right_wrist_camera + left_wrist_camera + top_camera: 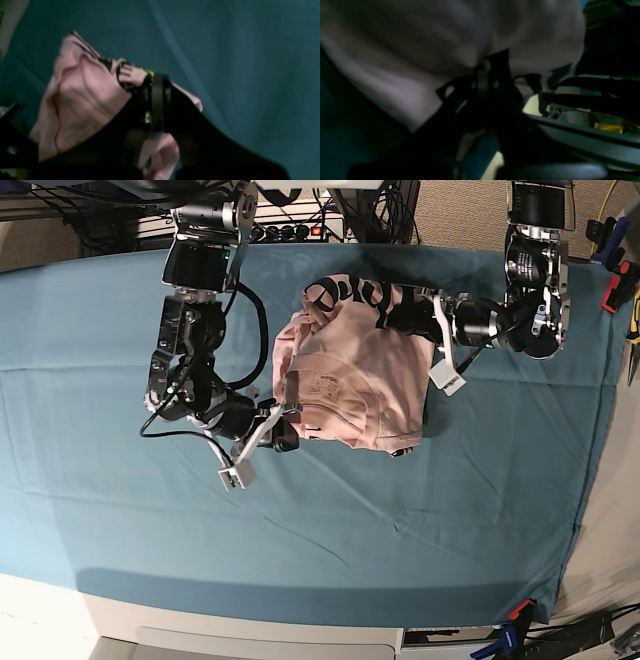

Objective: Fold the T-shirt properly
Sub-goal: 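Smooth and square the folded shirt sides with both grippers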

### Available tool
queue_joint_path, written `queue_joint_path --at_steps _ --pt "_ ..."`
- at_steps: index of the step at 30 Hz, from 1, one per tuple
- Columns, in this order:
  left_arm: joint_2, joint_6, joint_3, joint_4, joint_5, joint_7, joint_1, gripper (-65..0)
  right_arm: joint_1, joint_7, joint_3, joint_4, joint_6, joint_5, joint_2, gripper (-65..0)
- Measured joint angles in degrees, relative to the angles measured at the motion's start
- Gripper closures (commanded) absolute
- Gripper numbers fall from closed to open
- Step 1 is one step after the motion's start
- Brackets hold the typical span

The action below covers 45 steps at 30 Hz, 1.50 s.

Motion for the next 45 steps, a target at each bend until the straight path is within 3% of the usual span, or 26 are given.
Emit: queue_joint_path --at_steps 4,7,11,17,25,30,39,45 --pt "0.0 0.02 0.0 0.0 0.04 -0.22 0.0 0.0 0.0 -7.21 -0.02 1.33 0.57 17.29 0.09 0.0" --pt "0.0 0.02 0.0 0.0 0.04 -0.24 0.02 0.0 -0.2 -12.37 -0.04 5.38 3.87 26.71 -0.15 0.0" --pt "0.02 0.02 0.0 0.04 0.07 -0.26 0.0 0.0 -4.76 -11.98 -0.02 9.51 4.2 29.55 -2.95 0.0" --pt "0.0 0.02 0.02 0.04 0.28 -0.72 0.02 0.0 -15.26 -12.68 -2.56 11.47 4.2 30.1 -3.04 0.0" --pt "0.0 0.02 0.02 0.04 0.44 -0.85 0.0 0.0 -20.41 -11.63 -2.43 14.8 4.02 31.3 -2.91 0.0" --pt "0.0 0.02 0.02 0.04 0.42 -0.87 0.0 0.0 -20.61 -7.21 -3.23 14.75 2.12 24.44 -2.95 0.0" --pt "0.0 0.02 0.02 0.04 0.42 -0.87 0.0 0.0 -19.98 0.39 -3.23 14.73 -2.82 4.42 -2.93 0.0" --pt "0.0 0.02 0.02 0.04 0.42 -0.87 0.0 0.0 -15.06 4.0 -3.21 13.18 -5.88 -6.23 -2.84 0.0"
